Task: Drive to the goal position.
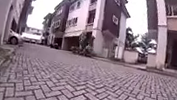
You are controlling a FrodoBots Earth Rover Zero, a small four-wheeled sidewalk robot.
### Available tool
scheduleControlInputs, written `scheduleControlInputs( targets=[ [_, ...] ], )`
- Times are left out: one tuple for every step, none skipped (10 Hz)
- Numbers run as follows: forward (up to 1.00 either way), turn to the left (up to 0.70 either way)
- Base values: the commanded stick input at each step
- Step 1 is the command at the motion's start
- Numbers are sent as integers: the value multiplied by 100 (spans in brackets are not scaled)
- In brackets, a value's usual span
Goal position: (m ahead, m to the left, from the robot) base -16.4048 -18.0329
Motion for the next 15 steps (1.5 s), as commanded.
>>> scheduleControlInputs(
  targets=[
    [36, -72],
    [33, -67],
    [23, -44],
    [18, -35],
    [16, -32],
    [13, -26],
    [10, -20],
    [8, -16],
    [8, -16],
    [8, -17],
    [8, -17],
    [9, -18],
    [9, -18],
    [9, -18],
    [9, -18]
  ],
)
